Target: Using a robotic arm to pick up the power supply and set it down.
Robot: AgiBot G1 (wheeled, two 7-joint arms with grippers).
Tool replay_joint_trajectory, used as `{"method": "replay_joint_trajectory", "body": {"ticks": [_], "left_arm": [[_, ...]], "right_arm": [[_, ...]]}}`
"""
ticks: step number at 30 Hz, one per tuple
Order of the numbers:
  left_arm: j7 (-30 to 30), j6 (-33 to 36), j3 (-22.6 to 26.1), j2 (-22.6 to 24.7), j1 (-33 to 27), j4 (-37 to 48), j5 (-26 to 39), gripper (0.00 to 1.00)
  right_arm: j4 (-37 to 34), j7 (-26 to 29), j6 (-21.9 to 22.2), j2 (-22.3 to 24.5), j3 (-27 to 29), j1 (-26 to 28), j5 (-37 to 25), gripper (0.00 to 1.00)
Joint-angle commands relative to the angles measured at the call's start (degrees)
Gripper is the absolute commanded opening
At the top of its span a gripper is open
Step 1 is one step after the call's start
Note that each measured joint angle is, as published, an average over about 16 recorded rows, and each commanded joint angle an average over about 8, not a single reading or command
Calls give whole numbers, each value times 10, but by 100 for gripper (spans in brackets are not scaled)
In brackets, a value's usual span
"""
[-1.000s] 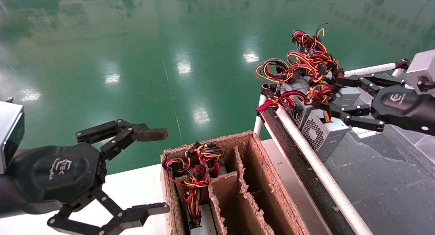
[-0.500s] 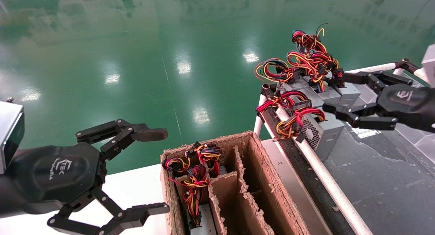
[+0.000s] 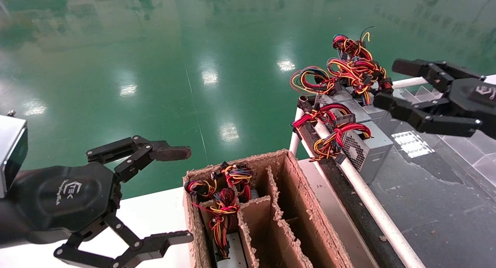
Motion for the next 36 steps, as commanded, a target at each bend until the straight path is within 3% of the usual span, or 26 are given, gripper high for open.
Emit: {"method": "replay_joint_trajectory", "body": {"ticks": [1,36], "left_arm": [[0,0,0,0,0,0,0,100],[0,0,1,0,0,0,-1,100]], "right_arm": [[15,3,2,1,0,-8,5,100],[284,53,31,26,3,-152,94,100]]}}
